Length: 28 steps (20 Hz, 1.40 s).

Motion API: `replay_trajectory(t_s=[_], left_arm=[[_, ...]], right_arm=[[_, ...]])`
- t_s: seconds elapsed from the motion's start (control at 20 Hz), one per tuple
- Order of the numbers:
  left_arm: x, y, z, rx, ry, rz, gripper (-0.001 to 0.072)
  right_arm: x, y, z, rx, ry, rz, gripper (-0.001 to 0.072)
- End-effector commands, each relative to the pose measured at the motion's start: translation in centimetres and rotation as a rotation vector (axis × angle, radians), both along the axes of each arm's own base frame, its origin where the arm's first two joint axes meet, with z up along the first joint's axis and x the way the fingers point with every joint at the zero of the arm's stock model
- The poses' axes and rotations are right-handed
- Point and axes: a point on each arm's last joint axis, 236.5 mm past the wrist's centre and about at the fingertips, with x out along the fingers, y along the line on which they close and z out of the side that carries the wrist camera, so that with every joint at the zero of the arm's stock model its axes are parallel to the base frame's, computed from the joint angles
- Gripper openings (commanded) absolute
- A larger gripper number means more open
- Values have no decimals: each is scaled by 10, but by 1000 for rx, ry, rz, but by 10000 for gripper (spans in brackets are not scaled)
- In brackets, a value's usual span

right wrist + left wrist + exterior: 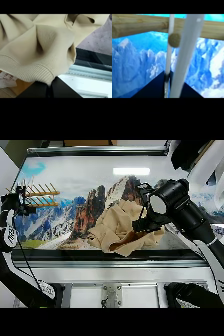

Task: Fold the clothes and pants, and hang the long-sleeved shirts on hangers.

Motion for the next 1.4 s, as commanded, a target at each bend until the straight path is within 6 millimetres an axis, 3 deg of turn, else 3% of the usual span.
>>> replay_trajectory(t_s=[0.0, 0.3, 0.65, 0.8, 0.9, 1.0, 1.1, 1.35], left_arm=[[6, 1, 28, 21, -50, -5, 18], [12, -21, 120, 65, -163, -34, 19], [3, -68, 181, 74, -188, -110, 20], [-21, -124, 191, -40, -87, -293, 19], [-46, -187, 201, -212, -24, -551, 19], [-69, -249, 224, -378, -40, -803, 19], [-89, -273, 243, -446, -50, -858, 19], [-116, -291, 261, -430, -23, -974, 18]], right_arm=[[0, 0, 0, 0, 0, 1, 31], [0, 0, 0, 0, 0, 1, 31], [0, 0, 0, 0, 0, 1, 30], [0, 0, 0, 0, 0, 1, 31], [0, 0, 0, 0, 0, 1, 31], [0, 0, 0, 0, 0, 0, 30], [0, 0, 0, 0, 0, 1, 31], [0, 0, 0, 0, 0, 1, 30]])
